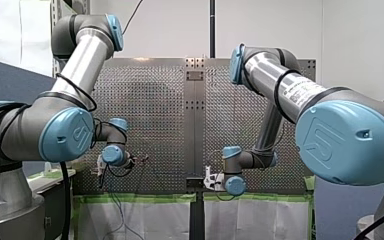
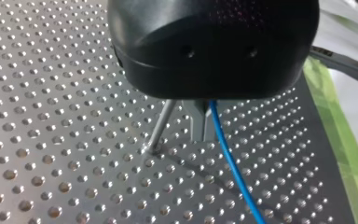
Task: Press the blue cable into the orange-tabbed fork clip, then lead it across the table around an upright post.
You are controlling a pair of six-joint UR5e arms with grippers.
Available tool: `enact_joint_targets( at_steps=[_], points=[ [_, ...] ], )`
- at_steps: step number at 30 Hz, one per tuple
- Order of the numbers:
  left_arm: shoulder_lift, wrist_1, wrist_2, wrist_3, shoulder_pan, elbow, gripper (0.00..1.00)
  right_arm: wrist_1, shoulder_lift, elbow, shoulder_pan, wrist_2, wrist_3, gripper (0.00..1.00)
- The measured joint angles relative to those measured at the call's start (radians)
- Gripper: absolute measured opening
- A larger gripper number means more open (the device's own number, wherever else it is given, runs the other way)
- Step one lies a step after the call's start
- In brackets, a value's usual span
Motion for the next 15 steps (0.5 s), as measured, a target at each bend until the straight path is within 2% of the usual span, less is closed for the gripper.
enact_joint_targets(
  at_steps=[15],
  points=[
    [-0.032, 0.048, -0.004, 0.017, -0.016, -0.06, 0.0, 0.002, 0.0, 0.0, 0.011, 0.002, 0.0, 0.0]
  ],
)
